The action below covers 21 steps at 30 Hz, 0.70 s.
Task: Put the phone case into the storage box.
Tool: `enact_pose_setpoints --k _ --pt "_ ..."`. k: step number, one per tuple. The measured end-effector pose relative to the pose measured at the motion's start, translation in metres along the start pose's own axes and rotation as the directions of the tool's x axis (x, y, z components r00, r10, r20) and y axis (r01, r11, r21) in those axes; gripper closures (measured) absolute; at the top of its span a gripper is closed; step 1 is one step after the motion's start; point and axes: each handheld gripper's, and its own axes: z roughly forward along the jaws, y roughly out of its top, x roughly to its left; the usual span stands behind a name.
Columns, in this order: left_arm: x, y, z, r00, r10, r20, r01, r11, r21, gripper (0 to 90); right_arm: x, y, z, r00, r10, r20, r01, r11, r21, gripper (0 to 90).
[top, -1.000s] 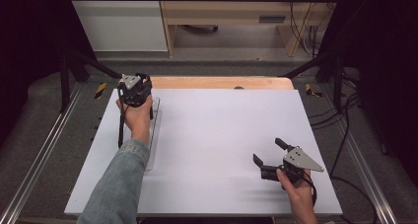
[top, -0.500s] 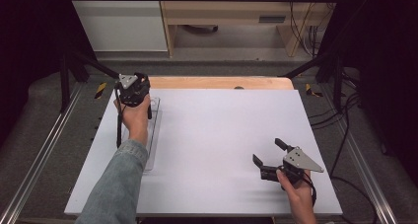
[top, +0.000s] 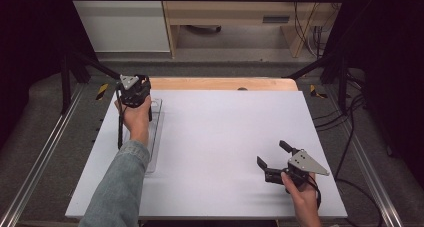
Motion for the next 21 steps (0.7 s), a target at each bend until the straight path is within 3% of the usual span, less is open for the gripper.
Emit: enact_pose_setpoints --k 21 --pt "0.0002 -0.002 0.0062 0.9997 -0.019 0.014 0.019 0.9998 0.002 84.9 0.0015 -0.0009 0.0015 1.0 -0.003 -0.002 0.003 1.0 0.008 3.7"
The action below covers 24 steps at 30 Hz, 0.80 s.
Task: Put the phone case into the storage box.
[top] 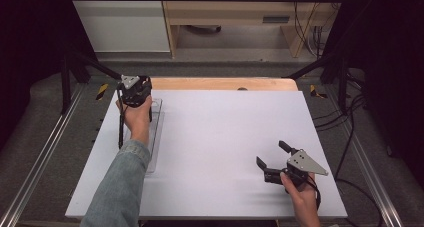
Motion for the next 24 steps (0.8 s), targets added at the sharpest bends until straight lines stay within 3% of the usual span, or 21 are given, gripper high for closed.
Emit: enact_pose_setpoints --k 24 --pt "-0.003 -0.0071 0.0094 0.9989 0.025 0.04 -0.026 0.9993 0.027 84.5 -0.001 0.0002 0.0005 1.0 0.001 0.001 -0.001 1.0 0.0 3.8"
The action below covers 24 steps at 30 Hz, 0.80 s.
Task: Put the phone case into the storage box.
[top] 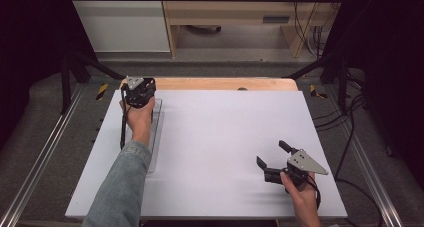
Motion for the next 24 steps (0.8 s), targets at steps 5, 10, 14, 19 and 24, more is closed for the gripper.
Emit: enact_pose_setpoints --k 5,10,14,19,24 --pt "0.0001 -0.0003 0.0005 1.0 -0.003 -0.007 0.003 1.0 0.002 84.3 0.0004 0.0001 0.0 1.0 0.002 0.0 -0.002 1.0 0.002 3.8" --pt "0.0007 -0.0008 0.0014 0.9999 -0.009 -0.014 0.009 1.0 0.0 83.8 0.0002 0.0 0.0 1.0 0.003 -0.001 -0.003 1.0 0.003 3.7" --pt "0.0006 -0.0016 0.0024 0.9999 -0.006 -0.01 0.006 1.0 0.004 83.8 0.0004 -0.0002 0.0005 1.0 0.001 -0.002 -0.001 1.0 0.005 3.7" --pt "0.0007 -0.0017 0.0027 0.9999 -0.01 -0.01 0.01 0.9999 0.005 83.7 0.0003 -0.0005 0.0008 1.0 -0.003 -0.003 0.003 1.0 0.008 3.6" --pt "0.0005 -0.0025 0.0032 0.9999 -0.005 -0.009 0.005 1.0 0.008 83.4 0.0003 -0.0005 0.0009 1.0 0.001 -0.003 -0.001 1.0 0.009 3.4"
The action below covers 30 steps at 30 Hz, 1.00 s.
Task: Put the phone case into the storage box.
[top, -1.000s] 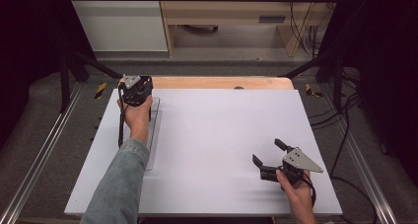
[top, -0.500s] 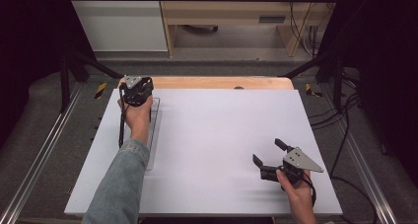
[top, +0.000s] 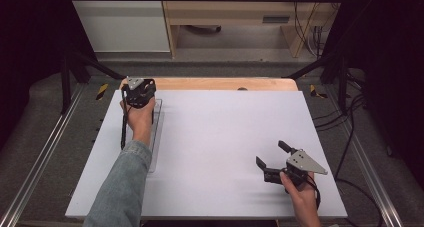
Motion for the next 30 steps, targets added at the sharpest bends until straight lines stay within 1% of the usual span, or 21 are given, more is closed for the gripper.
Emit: enact_pose_setpoints --k 7,9,12,15,17,22,24,27,30 --pt "-0.001 -0.001 0.001 1.0 0.003 -0.002 -0.003 1.0 0.008 82.6 0.0 0.0 0.0 1.0 0.005 0.0 -0.005 1.0 0.002 3.4" --pt "-0.001 0.0 0.0 1.0 0.004 -0.005 -0.004 1.0 0.008 81.3 0.0 0.0 0.0 1.0 0.004 -0.001 -0.004 1.0 0.002 3.5" --pt "-0.001 0.001 -0.001 1.0 0.009 0.003 -0.009 0.9999 0.005 78.7 0.0 0.0 0.0 1.0 0.005 -0.003 -0.005 1.0 0.002 3.5" --pt "-0.002 0.003 -0.005 0.9997 0.023 0.001 -0.023 0.9997 0.002 71.8 0.0 0.0 0.0 1.0 0.004 0.001 -0.004 1.0 -0.002 3.4" --pt "-0.003 0.005 -0.008 0.9995 0.03 0.009 -0.03 0.9995 -0.006 66.8 0.0 0.001 0.0 1.0 0.004 0.0 -0.004 1.0 -0.002 3.4" --pt "-0.007 0.009 -0.016 0.9987 0.038 0.033 -0.038 0.9993 0.003 53.9 0.001 0.002 0.0 1.0 -0.005 -0.001 0.005 1.0 -0.003 3.4" --pt "-0.01 0.01 -0.018 0.9978 0.053 0.04 -0.053 0.9986 0.001 50.9 0.001 0.002 0.0 1.0 -0.004 0.0 0.004 1.0 -0.002 3.4" --pt "-0.013 0.011 -0.021 0.9941 0.092 0.057 -0.092 0.9957 0.003 48.6 0.001 0.002 0.0 1.0 -0.008 -0.001 0.008 1.0 -0.002 3.4" --pt "-0.017 0.011 -0.022 0.993 0.089 0.078 -0.089 0.996 0.002 42.8 0.002 0.002 0.001 1.0 -0.008 -0.004 0.008 1.0 0.001 3.4"
